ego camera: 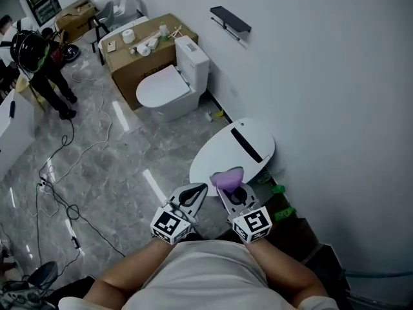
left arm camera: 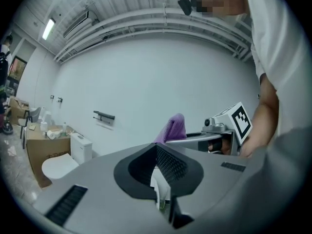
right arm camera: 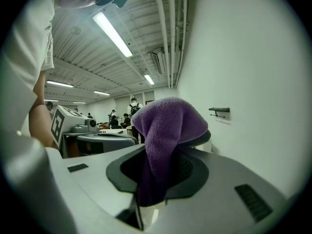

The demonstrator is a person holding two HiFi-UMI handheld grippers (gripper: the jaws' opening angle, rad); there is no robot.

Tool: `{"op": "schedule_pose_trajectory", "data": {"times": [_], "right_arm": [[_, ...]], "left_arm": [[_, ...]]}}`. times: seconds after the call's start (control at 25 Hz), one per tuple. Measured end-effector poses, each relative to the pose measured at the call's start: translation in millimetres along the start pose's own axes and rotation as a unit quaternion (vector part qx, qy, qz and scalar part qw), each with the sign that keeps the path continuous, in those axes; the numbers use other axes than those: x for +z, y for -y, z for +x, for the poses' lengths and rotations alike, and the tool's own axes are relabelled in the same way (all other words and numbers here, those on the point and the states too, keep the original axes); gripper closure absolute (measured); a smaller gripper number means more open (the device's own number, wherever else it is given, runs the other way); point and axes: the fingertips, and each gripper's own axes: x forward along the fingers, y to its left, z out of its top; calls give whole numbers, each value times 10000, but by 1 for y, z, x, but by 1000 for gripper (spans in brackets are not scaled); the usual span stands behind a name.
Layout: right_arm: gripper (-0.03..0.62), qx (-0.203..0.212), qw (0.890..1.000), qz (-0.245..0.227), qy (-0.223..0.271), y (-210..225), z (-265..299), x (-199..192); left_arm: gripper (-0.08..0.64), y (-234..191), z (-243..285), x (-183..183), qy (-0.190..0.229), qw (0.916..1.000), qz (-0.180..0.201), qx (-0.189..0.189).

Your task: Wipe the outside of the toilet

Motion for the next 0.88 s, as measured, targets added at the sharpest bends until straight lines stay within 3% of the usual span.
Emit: {"op": "schedule_pose_trajectory", "data": {"times": [0.44, 0.72, 0.88], "right_arm": [[497, 201, 9997, 127, 46, 7, 56, 13], [497, 357, 9993, 57, 91, 53, 86, 22], [497, 227, 9996, 108, 150, 81, 92, 27]], "left_arm": [[554, -51, 6, 39, 32, 9999, 142, 82], [554, -80, 54, 49, -9, 9996, 285, 94], [554, -88, 80, 49, -55, 9987, 500, -1]]}}
